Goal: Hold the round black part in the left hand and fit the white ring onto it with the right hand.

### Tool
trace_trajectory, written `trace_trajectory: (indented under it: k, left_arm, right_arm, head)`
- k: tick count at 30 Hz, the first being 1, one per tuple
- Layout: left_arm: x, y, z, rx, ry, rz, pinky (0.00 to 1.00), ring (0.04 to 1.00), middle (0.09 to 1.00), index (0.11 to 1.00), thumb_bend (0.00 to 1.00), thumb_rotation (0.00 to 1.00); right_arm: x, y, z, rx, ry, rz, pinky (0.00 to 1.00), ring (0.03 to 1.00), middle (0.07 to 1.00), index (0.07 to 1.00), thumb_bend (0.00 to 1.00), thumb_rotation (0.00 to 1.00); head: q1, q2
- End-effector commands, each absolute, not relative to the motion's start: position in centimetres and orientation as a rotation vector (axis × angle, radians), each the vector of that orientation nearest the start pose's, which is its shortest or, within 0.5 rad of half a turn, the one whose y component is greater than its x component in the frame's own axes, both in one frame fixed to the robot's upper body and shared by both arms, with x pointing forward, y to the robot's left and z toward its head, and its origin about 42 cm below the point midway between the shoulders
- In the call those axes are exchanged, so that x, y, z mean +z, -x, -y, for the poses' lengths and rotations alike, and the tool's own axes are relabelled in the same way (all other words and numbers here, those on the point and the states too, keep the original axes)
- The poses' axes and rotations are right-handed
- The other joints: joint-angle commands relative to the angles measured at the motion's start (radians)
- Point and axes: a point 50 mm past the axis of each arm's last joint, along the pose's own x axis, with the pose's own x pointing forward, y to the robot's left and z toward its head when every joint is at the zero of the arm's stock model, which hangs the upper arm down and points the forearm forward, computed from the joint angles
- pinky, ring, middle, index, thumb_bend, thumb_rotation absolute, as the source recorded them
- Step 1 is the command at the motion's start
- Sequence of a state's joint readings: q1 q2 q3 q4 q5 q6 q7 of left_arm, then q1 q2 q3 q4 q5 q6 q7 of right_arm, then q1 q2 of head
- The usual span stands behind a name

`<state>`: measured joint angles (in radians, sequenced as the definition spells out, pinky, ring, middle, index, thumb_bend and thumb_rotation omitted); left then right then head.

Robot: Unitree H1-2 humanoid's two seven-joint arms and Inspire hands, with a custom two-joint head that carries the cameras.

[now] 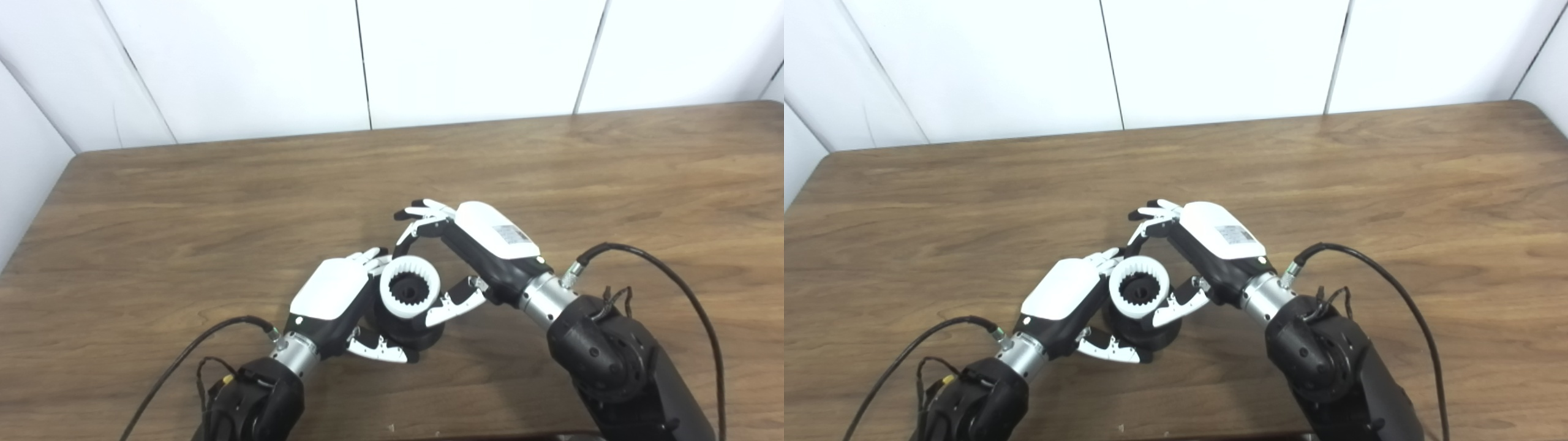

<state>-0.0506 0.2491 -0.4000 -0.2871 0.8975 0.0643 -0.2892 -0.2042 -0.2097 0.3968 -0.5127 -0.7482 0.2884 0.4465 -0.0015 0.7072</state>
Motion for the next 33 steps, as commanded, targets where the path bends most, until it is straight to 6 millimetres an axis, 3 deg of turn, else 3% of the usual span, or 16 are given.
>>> trace_trajectory:
  k: [1, 18, 33]
  left_arm:
    - [15.4, -26.8, -16.5, -0.51, -1.164, 0.251, 0.93, 0.947, 0.889, 0.733, 0.85, 0.34]
    - [15.6, -26.9, -16.4, -0.506, -1.166, 0.263, 0.92, 0.94, 0.885, 0.734, 0.86, 0.34]
    - [15.8, -27.2, -16.1, -0.507, -1.164, 0.244, 0.93, 0.946, 0.884, 0.735, 0.86, 0.33]
  right_arm:
    - [25.4, -28.5, 14.0, 0.468, 0.947, 0.442, 0.81, 0.942, 0.87, 0.492, 0.52, 0.15]
    - [25.1, -28.7, 15.0, 0.468, 0.964, 0.415, 0.8, 0.93, 0.865, 0.493, 0.52, 0.16]
    - [24.5, -28.2, 14.5, 0.513, 0.966, 0.396, 0.8, 0.931, 0.867, 0.492, 0.52, 0.15]
  head:
    - [0.0, 0.0]
    - [0.001, 0.006]
    - [0.003, 0.01]
